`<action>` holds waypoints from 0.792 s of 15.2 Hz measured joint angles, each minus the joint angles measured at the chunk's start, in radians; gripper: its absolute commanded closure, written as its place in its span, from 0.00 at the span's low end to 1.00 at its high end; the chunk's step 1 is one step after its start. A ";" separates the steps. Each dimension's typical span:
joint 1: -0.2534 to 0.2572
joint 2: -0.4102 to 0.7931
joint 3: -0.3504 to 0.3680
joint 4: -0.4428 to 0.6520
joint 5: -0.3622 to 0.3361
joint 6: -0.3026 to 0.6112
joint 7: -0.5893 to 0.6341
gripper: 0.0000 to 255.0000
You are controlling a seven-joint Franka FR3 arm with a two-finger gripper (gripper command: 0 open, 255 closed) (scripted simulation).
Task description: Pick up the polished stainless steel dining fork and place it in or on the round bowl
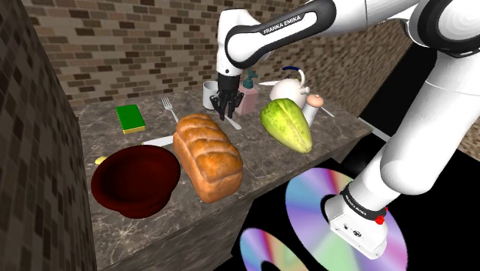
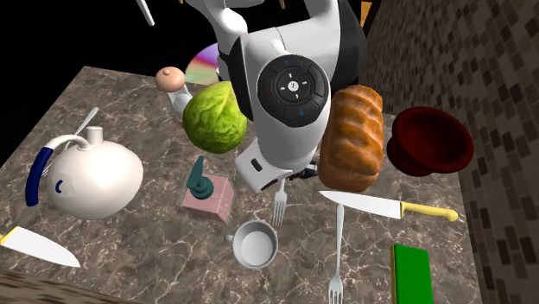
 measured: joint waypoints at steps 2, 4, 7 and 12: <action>0.000 -0.016 0.001 0.006 0.004 -0.022 0.000 1.00; -0.001 -0.031 0.002 0.017 0.007 -0.046 -0.001 1.00; -0.003 -0.051 0.003 0.032 0.013 -0.082 -0.003 1.00; -0.004 -0.072 0.004 0.075 0.017 -0.145 -0.002 1.00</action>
